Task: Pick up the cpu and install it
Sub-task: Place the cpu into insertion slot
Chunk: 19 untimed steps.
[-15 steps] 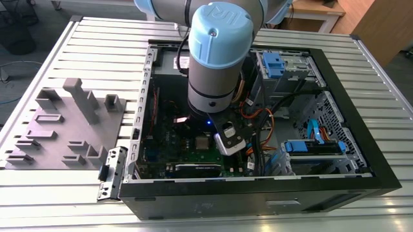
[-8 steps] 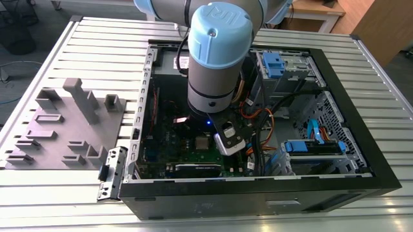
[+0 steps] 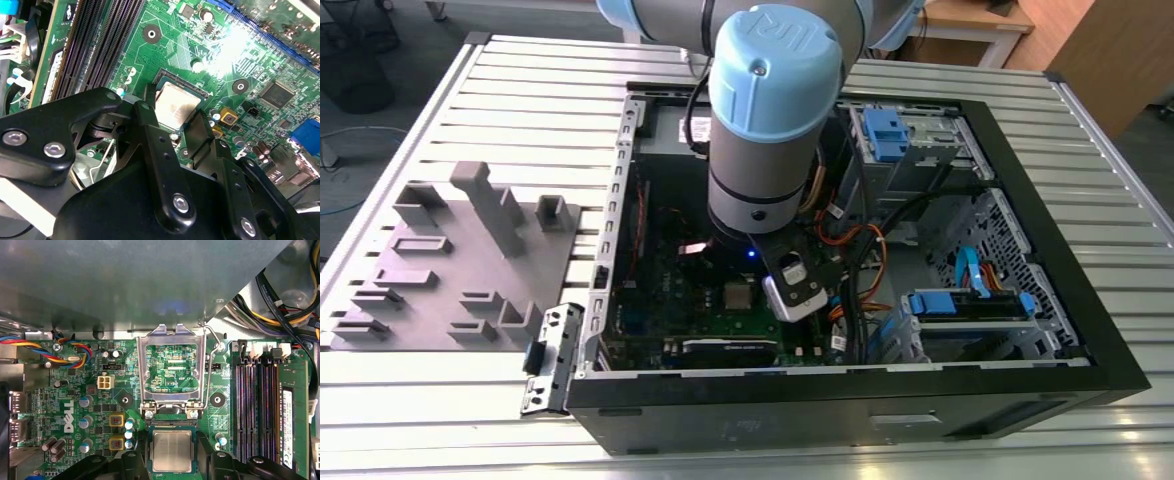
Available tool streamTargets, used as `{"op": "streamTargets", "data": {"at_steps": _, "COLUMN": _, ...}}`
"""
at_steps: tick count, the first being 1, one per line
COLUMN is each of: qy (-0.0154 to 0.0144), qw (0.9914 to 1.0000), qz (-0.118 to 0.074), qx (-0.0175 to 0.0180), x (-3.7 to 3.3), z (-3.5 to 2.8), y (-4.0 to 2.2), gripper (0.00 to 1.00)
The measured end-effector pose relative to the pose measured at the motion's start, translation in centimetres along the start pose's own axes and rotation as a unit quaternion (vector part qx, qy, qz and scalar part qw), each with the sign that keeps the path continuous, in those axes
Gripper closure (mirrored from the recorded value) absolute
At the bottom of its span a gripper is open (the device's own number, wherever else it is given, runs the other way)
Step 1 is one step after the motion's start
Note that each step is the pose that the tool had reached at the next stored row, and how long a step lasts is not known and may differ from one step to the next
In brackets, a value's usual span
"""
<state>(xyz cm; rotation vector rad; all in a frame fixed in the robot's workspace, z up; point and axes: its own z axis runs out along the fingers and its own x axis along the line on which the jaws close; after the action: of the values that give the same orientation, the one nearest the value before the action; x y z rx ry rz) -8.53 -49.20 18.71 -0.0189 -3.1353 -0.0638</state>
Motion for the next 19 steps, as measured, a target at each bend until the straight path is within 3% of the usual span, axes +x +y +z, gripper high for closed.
{"op": "streamTargets", "data": {"at_steps": 8, "qy": 0.0000, "qw": 1.00000, "qz": 0.000, "qx": -0.0003, "x": 0.01, "z": 0.03, "y": 0.00, "gripper": 0.52}}
{"op": "streamTargets", "data": {"at_steps": 9, "qy": -0.0001, "qw": 1.00000, "qz": 0.000, "qx": -0.0003, "x": 0.01, "z": 0.03, "y": 0.00, "gripper": 0.46}}
{"op": "streamTargets", "data": {"at_steps": 19, "qy": 0.0000, "qw": 1.00000, "qz": 0.000, "qx": -0.0001, "x": -0.03, "z": -0.01, "y": 0.00, "gripper": 0.46}}
